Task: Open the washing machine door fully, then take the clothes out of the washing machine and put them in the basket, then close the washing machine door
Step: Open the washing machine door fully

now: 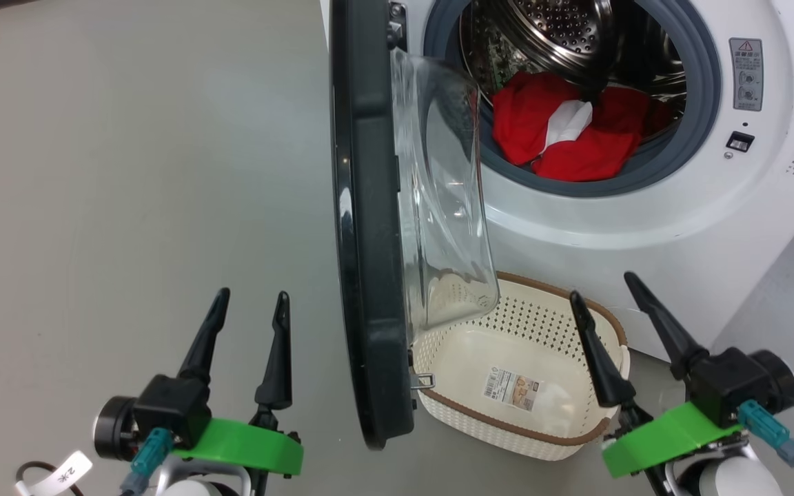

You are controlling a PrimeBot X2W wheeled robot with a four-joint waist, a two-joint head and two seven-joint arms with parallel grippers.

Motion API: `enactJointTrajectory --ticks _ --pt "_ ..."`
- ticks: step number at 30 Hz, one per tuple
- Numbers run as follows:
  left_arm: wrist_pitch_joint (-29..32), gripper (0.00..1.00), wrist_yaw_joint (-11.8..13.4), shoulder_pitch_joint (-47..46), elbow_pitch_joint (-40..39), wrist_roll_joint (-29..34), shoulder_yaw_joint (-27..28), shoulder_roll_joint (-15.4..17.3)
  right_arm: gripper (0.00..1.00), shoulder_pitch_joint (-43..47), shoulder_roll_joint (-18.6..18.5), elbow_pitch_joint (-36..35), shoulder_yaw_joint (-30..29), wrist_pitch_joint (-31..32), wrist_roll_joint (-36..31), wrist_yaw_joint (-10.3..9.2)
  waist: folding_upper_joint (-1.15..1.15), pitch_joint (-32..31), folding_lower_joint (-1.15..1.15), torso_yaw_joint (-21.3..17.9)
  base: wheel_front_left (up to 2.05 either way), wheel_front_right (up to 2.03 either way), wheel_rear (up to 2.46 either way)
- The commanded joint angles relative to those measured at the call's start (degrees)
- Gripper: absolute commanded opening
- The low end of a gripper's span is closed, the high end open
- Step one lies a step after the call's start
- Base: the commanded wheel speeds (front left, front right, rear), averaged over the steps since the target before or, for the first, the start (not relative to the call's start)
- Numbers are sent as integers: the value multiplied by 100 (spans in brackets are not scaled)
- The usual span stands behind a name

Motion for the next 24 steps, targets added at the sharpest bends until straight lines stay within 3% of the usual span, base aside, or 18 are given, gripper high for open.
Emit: enactJointTrajectory --ticks 1,17,18,19,20,21,24 --pt "-46 100 58 -24 -135 -12 173 75 100 3 20 -191 126 -69 57 36 0 -10 0 -1 0 0 0" --pt "-46 100 53 16 -32 -13 127 83 100 333 21 -282 -54 -142 196 36 0 -70 0 -6 0 0 0" --pt "-46 96 53 17 -24 -13 119 85 100 334 21 -279 -56 -144 207 36 0 -78 0 -5 0 0 0" --pt "-46 54 51 18 -17 -12 110 89 100 335 21 -275 -57 -147 222 36 0 -85 0 -3 0 0 0" --pt "-46 23 47 17 -17 -10 100 93 100 337 21 -272 -57 -150 237 36 0 -90 0 -2 0 0 0" --pt "-46 0 40 17 -21 -7 87 99 100 338 21 -267 -57 -152 252 36 0 -95 0 -2 0 0 0" --pt "-46 0 29 -16 -177 45 45 133 100 353 21 -251 -51 -152 312 36 0 -113 0 -12 0 0 0"
